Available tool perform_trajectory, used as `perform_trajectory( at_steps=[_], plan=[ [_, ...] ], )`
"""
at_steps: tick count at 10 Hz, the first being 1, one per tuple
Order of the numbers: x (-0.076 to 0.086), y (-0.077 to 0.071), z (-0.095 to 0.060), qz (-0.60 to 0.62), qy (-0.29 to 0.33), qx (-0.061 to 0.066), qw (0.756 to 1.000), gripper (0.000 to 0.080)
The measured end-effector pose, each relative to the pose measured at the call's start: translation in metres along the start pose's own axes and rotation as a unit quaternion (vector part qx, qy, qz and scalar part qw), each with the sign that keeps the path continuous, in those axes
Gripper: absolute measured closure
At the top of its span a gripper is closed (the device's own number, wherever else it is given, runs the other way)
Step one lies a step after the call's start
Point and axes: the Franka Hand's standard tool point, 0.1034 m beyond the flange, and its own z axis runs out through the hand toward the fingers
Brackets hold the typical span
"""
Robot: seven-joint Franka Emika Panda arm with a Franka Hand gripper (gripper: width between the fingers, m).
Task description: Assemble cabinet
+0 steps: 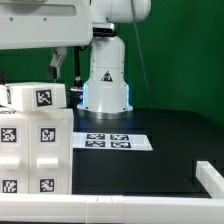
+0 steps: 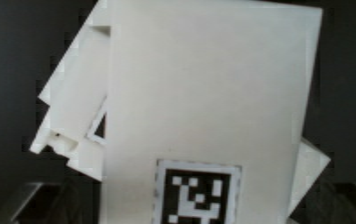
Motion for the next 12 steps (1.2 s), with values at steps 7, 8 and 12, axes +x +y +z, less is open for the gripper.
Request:
perform_trajectory(
  at_steps=[7, 8, 12],
  plan=[
    [0.003, 0.001, 0.018, 0.002, -0.011, 0.005, 1.0, 0.0151],
    [0.003, 0.0, 0.019, 0.002, -0.013, 0.006, 1.0, 0.0151],
    [0.002, 0.0, 0.02, 0.002, -0.014, 0.006, 1.0, 0.0248]
  ],
)
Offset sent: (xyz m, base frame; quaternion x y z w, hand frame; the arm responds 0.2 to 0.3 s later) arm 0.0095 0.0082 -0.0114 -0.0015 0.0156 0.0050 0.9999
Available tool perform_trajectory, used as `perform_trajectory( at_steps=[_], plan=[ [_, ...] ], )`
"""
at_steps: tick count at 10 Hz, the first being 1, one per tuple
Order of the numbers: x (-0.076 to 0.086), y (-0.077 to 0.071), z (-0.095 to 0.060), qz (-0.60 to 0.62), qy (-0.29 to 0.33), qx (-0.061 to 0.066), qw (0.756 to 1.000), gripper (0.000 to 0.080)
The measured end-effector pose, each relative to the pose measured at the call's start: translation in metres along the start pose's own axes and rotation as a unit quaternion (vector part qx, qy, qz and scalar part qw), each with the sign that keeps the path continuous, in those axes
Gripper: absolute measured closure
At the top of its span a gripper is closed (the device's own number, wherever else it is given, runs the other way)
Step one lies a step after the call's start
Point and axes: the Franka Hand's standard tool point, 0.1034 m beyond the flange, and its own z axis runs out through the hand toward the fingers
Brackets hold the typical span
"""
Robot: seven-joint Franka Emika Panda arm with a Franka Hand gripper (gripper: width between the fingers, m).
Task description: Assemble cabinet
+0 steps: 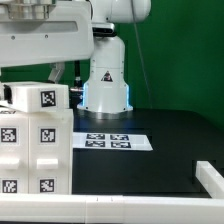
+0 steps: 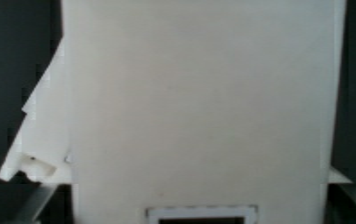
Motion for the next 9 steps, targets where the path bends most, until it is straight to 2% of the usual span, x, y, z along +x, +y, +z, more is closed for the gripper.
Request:
perform_trajectory(
  at_steps=[3, 5, 7, 9],
  plan=[
    [0.0, -0.0001, 0.0001, 0.018, 0.0, 0.0, 1.0, 0.0248],
    [-0.0003, 0.0, 0.0004, 0.096, 0.001, 0.001, 0.995, 0.0248],
    [-0.0015, 0.0013, -0.0001, 0.212, 0.001, 0.001, 0.977, 0.0247],
    [0.0004, 0.0006, 0.0001, 0.325, 0.006, -0.003, 0.946, 0.0246]
  ],
)
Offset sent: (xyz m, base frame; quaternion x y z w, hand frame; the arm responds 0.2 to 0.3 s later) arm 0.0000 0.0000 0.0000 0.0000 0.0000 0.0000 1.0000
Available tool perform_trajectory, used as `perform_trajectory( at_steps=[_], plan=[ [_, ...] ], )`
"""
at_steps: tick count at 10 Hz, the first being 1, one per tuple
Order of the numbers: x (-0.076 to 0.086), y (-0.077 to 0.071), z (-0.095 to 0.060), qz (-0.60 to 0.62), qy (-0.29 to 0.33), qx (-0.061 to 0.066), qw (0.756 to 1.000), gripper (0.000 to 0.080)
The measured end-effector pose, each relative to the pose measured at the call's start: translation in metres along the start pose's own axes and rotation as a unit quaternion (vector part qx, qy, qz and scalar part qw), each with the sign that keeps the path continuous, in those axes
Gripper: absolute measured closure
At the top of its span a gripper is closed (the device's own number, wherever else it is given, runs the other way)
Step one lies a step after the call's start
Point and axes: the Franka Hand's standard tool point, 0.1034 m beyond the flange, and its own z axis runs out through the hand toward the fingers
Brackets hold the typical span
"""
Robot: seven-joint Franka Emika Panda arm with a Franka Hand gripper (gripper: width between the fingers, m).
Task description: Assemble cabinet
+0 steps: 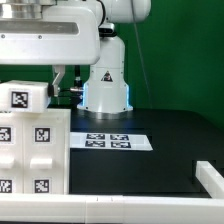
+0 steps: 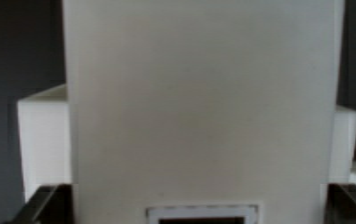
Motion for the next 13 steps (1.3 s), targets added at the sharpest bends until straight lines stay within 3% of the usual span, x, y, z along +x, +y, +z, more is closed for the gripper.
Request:
perform_trajectory(
  at_steps=[4, 8, 11, 13],
  plan=[
    [0.0008, -0.0022, 0.0003, 0.141, 0.001, 0.0, 0.99, 0.0246],
    [0.0018, -0.0045, -0.0003, 0.28, 0.002, 0.005, 0.96, 0.0246],
    [0.0024, -0.0014, 0.0009, 0.438, 0.005, 0.055, 0.897, 0.0246],
    [0.0022, -0.0024, 0.0015, 0.534, 0.001, 0.068, 0.843, 0.0246]
  ],
)
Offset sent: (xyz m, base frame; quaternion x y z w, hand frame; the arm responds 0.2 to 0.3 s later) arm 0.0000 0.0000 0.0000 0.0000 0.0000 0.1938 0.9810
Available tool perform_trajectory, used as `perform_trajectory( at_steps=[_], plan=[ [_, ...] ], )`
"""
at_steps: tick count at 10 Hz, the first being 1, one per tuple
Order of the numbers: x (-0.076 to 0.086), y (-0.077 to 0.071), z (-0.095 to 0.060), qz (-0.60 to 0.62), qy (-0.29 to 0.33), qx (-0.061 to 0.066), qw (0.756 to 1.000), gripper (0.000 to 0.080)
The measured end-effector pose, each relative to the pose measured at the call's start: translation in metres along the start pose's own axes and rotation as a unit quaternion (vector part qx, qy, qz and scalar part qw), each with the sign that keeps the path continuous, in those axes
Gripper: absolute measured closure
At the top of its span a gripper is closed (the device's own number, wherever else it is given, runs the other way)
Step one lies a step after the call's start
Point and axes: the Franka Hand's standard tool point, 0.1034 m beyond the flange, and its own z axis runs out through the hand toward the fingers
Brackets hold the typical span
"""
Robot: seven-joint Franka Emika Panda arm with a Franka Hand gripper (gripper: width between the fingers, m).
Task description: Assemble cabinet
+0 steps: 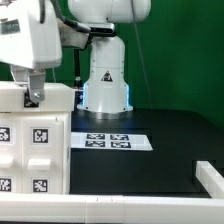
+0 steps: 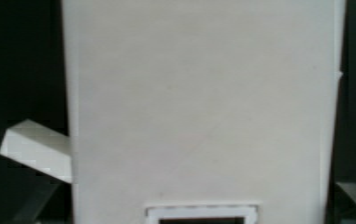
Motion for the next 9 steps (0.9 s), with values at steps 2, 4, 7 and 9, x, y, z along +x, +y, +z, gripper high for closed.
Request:
perform_trajectory(
  at_steps=[2, 4, 7, 9],
  plan=[
    [0.0001, -0.0009, 0.0001, 0.104, -0.012, 0.012, 0.994, 0.0246],
    [0.0012, -0.0021, 0.0003, 0.195, -0.022, 0.021, 0.98, 0.0246],
    [0.0017, -0.005, -0.0002, 0.25, -0.023, 0.025, 0.968, 0.0246],
    [0.0013, -0.0048, -0.0003, 0.243, -0.024, 0.025, 0.969, 0.0173]
  ],
)
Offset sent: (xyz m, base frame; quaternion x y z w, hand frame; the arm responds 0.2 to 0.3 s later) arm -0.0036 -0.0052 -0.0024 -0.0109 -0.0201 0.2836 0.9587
